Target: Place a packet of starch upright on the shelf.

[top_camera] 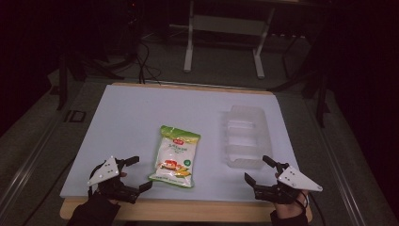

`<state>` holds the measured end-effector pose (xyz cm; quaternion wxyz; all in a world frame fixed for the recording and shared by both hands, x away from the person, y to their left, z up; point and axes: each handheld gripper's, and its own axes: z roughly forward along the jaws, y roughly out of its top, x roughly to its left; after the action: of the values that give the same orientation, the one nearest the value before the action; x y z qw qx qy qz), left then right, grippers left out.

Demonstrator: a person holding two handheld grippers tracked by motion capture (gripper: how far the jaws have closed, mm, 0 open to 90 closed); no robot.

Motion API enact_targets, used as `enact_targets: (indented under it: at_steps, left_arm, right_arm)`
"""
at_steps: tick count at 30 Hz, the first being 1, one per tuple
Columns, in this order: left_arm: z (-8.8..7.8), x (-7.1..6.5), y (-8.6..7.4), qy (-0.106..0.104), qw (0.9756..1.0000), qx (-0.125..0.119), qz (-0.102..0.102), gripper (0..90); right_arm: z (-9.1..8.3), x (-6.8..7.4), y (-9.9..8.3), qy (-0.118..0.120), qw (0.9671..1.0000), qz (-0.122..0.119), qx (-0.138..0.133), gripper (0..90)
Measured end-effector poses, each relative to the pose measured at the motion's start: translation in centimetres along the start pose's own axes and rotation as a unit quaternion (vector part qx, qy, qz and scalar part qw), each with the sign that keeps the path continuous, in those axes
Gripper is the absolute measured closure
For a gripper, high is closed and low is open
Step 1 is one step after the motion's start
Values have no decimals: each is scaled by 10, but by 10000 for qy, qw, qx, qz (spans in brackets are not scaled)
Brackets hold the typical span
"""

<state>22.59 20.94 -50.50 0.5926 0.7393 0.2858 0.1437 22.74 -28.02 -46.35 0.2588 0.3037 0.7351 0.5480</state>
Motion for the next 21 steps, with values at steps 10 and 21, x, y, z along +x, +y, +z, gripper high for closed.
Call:
enact_targets:
  at_steps: [10,21]
  left_arm:
    - [1,-2,3,-147,9995,234,-142,7]
    - [5,-5,12,-417,9981,457,-62,7]
  right_arm:
    - [3,5,-1,4,9998,-178,48,116]
    - [1,8,3,129,9996,-265,19,113]
